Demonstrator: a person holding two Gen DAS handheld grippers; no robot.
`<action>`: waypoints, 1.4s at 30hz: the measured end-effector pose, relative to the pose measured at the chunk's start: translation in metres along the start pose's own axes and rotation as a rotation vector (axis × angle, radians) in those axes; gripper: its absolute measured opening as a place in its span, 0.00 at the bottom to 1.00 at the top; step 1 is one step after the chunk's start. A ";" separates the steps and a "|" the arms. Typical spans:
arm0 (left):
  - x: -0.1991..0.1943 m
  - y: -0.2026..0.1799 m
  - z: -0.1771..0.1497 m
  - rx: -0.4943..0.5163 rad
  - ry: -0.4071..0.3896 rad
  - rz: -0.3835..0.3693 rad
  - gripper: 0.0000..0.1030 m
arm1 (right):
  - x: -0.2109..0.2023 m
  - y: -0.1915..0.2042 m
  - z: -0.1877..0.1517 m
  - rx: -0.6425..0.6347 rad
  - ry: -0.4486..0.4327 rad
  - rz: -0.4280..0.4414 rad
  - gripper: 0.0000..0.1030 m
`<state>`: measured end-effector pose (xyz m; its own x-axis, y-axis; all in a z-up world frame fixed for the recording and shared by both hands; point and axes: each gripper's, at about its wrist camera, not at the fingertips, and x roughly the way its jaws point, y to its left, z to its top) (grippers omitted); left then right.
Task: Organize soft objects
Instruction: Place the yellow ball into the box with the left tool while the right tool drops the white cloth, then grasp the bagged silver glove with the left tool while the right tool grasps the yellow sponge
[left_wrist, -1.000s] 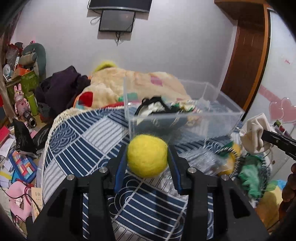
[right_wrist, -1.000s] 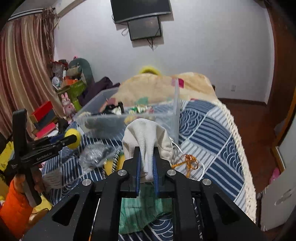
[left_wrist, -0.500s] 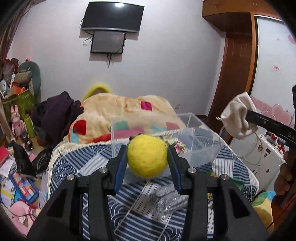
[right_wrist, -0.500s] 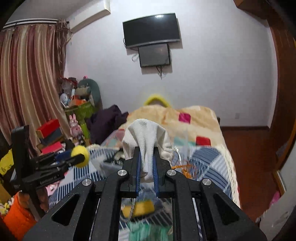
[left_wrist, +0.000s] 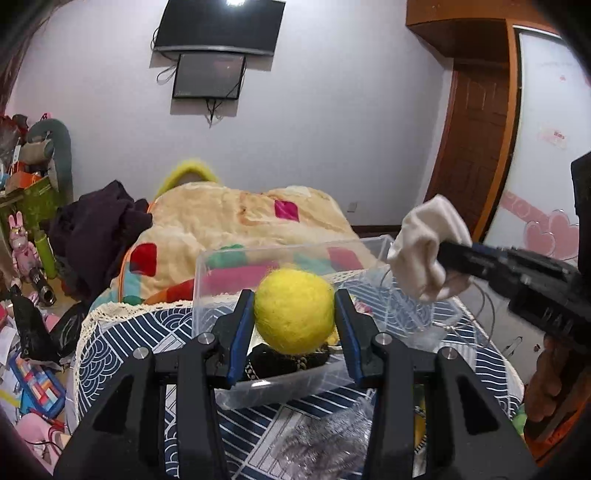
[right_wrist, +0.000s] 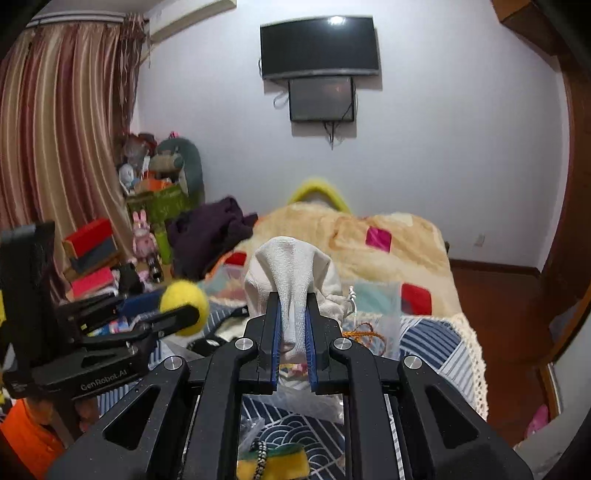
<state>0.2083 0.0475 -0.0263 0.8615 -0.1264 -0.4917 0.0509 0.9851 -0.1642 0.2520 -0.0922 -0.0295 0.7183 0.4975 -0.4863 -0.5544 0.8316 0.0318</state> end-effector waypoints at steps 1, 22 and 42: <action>0.006 0.002 0.000 -0.004 0.010 0.004 0.42 | 0.005 0.000 0.000 -0.002 0.014 -0.004 0.10; 0.052 0.022 -0.019 -0.015 0.126 0.072 0.45 | 0.047 -0.009 -0.023 -0.016 0.221 -0.027 0.22; -0.023 0.007 -0.037 0.015 0.052 0.037 0.73 | -0.026 -0.005 -0.036 -0.040 0.077 -0.056 0.55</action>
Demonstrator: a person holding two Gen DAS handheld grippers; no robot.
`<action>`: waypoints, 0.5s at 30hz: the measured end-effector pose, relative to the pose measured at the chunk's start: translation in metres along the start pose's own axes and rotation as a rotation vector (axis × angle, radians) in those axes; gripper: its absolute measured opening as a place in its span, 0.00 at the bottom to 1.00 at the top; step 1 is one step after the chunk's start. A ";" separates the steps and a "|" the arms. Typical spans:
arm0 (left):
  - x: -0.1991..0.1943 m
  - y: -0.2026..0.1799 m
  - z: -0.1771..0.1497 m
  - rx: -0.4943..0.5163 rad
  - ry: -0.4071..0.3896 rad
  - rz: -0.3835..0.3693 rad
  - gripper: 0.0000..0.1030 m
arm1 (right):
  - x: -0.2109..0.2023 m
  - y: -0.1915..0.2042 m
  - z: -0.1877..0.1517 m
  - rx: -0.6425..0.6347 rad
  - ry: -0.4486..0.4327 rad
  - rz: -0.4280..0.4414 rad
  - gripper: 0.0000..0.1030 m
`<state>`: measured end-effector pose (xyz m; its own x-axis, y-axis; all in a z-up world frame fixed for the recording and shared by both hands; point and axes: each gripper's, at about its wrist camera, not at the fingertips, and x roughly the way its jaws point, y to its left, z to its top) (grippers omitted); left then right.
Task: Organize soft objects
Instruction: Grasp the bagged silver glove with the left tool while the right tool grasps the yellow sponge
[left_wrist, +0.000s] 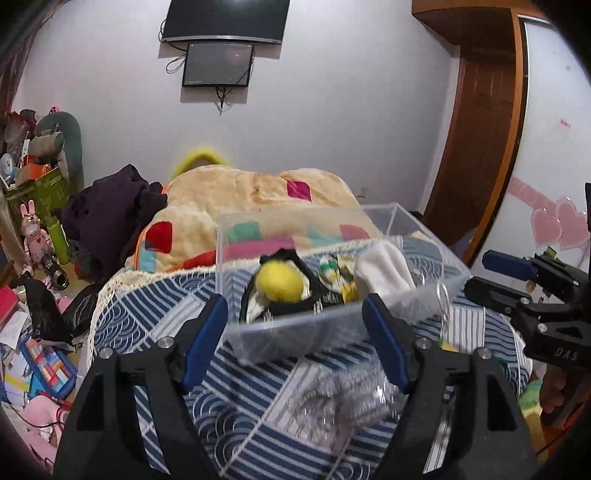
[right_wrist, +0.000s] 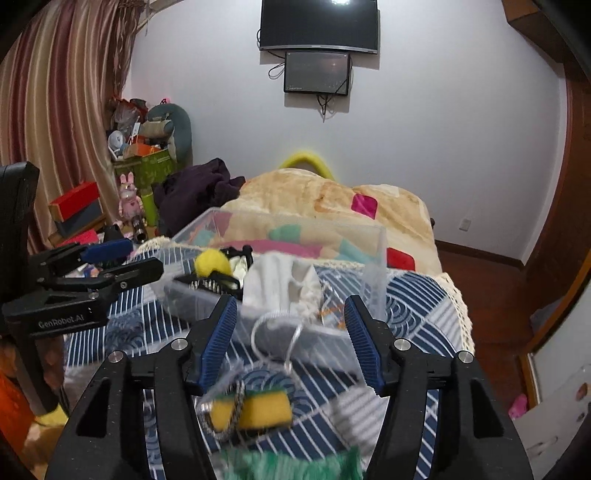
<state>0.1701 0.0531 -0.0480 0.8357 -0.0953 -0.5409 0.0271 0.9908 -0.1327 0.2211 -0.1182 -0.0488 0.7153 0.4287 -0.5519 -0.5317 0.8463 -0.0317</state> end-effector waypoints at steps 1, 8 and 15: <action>0.000 0.000 -0.005 0.003 0.015 -0.002 0.73 | -0.001 -0.001 -0.003 -0.001 0.007 0.001 0.55; 0.008 -0.002 -0.042 -0.018 0.124 -0.033 0.73 | 0.007 -0.006 -0.032 0.021 0.091 0.007 0.56; 0.020 -0.013 -0.072 0.007 0.203 -0.056 0.73 | 0.025 -0.020 -0.048 0.092 0.180 0.034 0.56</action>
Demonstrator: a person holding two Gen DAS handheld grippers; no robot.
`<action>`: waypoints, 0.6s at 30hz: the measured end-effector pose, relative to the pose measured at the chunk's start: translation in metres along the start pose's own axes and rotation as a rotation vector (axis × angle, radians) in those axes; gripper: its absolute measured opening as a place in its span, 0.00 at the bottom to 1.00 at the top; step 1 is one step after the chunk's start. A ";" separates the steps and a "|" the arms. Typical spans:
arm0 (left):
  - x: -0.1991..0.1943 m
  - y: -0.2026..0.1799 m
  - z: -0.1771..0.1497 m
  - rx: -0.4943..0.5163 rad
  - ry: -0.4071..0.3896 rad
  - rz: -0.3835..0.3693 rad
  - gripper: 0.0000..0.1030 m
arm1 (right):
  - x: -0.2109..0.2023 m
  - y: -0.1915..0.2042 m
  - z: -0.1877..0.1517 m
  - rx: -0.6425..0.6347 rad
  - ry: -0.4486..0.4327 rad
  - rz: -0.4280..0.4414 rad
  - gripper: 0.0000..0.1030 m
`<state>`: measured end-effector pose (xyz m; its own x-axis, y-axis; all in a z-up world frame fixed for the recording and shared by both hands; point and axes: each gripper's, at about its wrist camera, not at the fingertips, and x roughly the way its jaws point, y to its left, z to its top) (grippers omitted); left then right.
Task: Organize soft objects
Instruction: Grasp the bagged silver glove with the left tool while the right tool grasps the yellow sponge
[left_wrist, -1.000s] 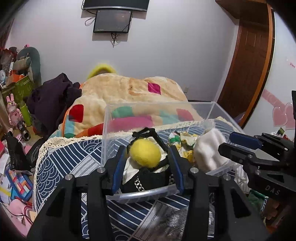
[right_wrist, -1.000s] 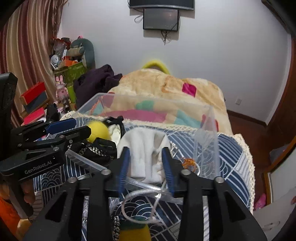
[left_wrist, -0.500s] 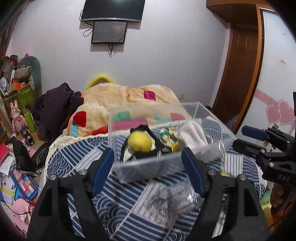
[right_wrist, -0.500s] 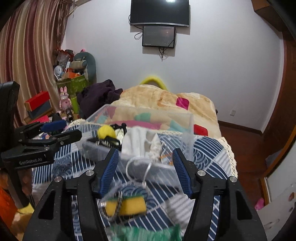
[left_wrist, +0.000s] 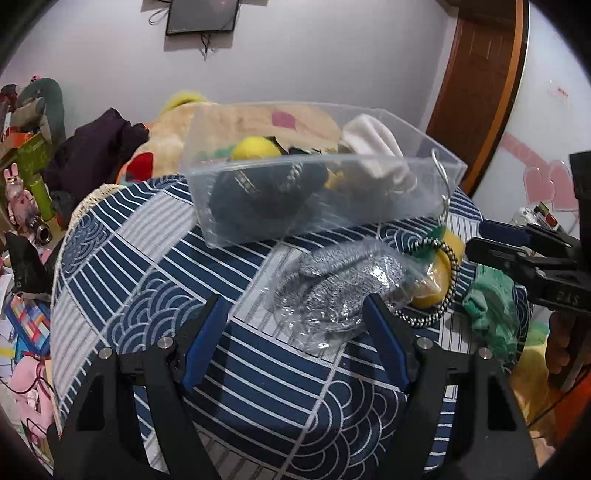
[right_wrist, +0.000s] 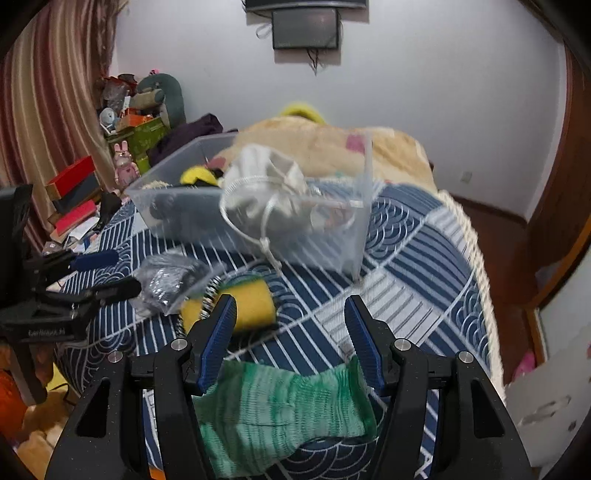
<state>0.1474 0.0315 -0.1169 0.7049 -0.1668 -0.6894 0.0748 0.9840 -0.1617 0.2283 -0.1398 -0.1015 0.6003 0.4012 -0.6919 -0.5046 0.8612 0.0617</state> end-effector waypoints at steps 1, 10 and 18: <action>0.002 -0.001 0.001 0.000 0.002 -0.004 0.73 | 0.000 0.000 -0.002 0.007 0.006 0.008 0.56; 0.026 -0.004 0.016 -0.031 0.023 -0.031 0.73 | 0.013 0.014 -0.005 -0.015 0.030 0.084 0.55; 0.029 -0.008 0.011 -0.030 0.013 -0.073 0.51 | 0.018 0.014 -0.008 0.005 0.030 0.184 0.28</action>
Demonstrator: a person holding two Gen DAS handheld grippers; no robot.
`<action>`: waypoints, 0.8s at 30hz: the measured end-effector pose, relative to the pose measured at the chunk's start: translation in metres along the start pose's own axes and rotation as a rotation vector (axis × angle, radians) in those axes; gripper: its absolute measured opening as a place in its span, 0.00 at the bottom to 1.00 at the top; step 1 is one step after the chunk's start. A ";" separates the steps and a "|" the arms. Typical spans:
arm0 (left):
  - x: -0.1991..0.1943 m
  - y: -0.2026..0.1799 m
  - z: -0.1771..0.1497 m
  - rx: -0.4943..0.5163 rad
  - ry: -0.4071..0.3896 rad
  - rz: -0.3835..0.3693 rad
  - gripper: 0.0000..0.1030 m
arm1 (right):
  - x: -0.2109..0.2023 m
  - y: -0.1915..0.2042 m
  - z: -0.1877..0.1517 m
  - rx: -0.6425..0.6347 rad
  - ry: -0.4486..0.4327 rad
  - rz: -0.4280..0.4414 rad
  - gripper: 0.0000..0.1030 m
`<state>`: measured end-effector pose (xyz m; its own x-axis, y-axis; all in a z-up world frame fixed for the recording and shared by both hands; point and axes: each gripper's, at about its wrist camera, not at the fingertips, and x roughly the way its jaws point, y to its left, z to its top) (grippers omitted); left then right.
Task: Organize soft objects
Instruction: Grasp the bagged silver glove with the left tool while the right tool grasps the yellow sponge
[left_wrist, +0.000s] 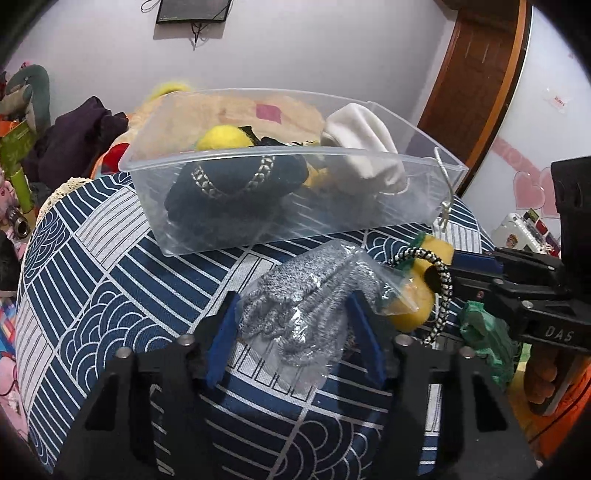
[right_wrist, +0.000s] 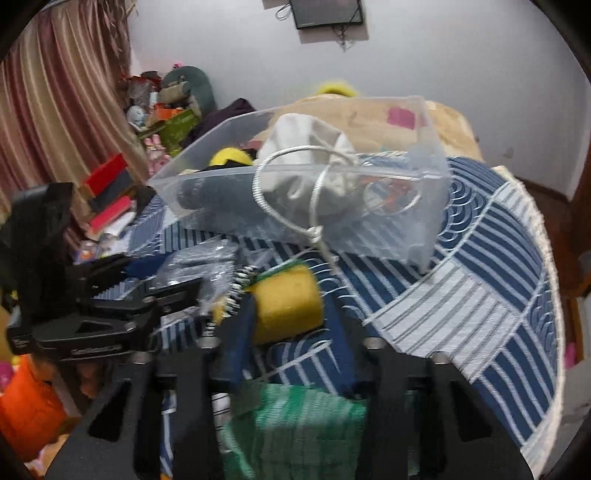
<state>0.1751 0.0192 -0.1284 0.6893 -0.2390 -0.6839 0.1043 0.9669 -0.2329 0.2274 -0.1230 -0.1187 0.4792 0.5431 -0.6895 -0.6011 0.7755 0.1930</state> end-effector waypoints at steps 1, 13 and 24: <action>-0.001 0.000 0.000 0.001 -0.005 0.002 0.49 | -0.001 0.003 -0.001 -0.010 -0.006 -0.008 0.26; -0.023 0.008 -0.005 -0.001 -0.039 0.025 0.27 | -0.036 0.000 0.002 -0.036 -0.112 -0.197 0.23; -0.062 -0.003 0.005 0.015 -0.132 0.002 0.25 | -0.068 0.006 0.011 -0.062 -0.207 -0.252 0.23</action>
<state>0.1352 0.0316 -0.0819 0.7778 -0.2242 -0.5871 0.1128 0.9689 -0.2204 0.1985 -0.1520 -0.0626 0.7336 0.3956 -0.5526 -0.4820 0.8761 -0.0126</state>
